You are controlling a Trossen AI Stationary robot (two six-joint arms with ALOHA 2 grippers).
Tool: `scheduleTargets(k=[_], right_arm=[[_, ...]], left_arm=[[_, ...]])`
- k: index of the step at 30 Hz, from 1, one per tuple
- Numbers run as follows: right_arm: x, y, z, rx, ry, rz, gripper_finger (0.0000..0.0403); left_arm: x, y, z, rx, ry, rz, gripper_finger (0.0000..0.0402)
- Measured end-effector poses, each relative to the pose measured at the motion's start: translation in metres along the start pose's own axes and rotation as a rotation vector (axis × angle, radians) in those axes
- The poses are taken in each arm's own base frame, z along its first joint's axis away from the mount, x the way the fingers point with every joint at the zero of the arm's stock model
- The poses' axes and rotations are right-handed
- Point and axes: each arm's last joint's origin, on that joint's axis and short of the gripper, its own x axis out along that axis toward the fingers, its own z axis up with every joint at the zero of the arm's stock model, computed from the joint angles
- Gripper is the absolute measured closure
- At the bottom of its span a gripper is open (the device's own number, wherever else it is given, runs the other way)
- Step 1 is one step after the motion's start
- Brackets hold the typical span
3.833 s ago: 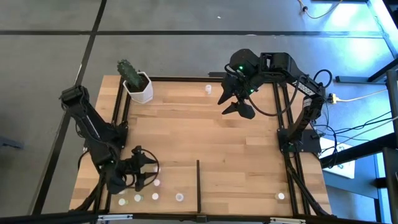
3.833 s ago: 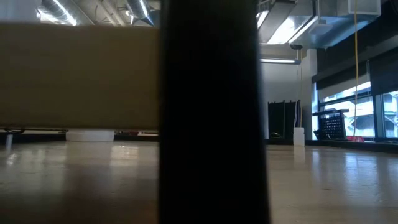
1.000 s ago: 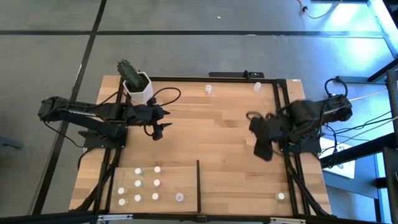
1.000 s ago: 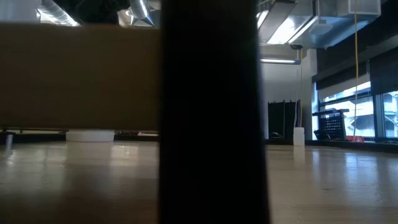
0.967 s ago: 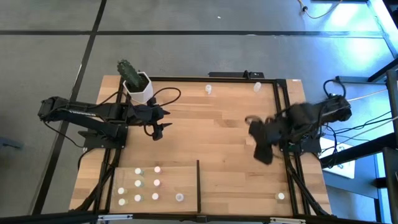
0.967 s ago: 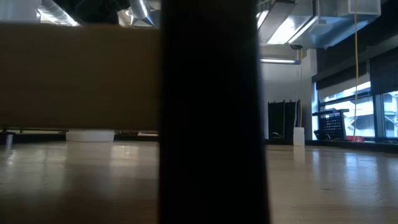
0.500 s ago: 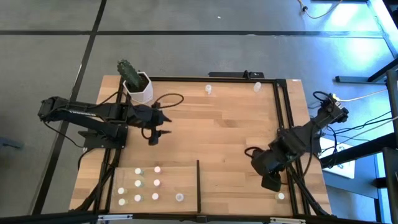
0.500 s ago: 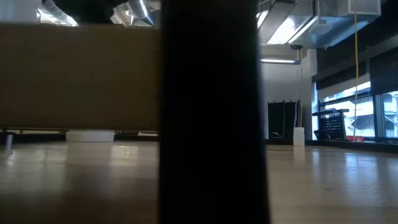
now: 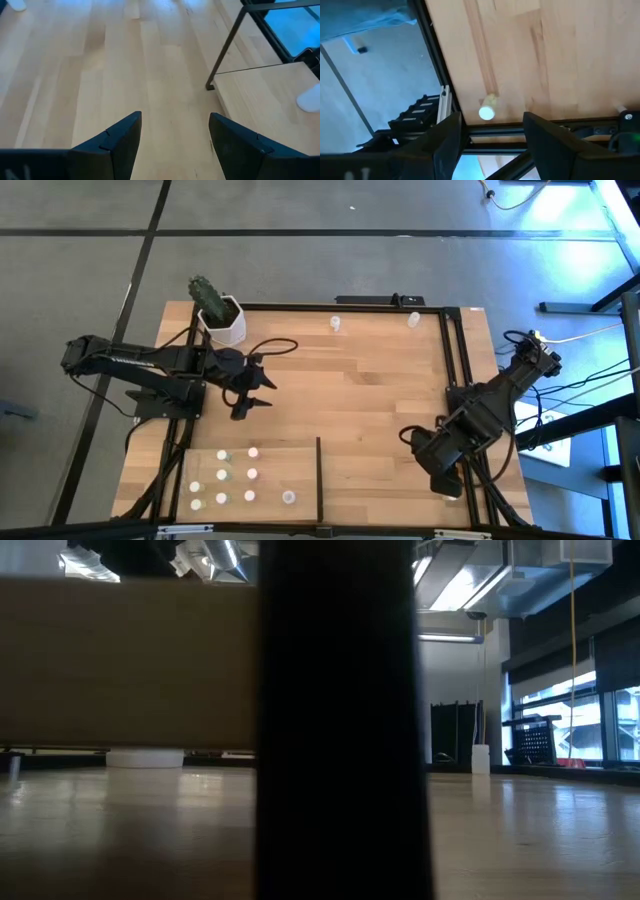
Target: Pick and place medicine bottles onto shelf by color
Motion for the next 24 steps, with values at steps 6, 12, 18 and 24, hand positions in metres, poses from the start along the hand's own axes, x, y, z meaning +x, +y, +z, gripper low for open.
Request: scheduleTargets(k=[6,12,18,24], right_arm=[[0.0,0.001,0.0,-0.004,-0.002,0.002,0.0187],[0.0,0.003,0.006,-0.003,-0.142,-0.018,0.0187],[0.001,0.006,0.002,-0.07,-0.152,-0.029,0.0187],[0.005,0.014,-0.012,-0.156,-0.133,-0.031,0.0187]], left_arm=[[0.0,0.001,0.0,0.001,0.002,0.025,0.0176],[0.0,0.002,0.0,0.0,0.004,0.086,0.0176],[0.0,0.002,0.0,0.0,0.004,0.088,0.0176],[0.0,0.002,0.0,0.0,0.004,0.089,0.0176]])
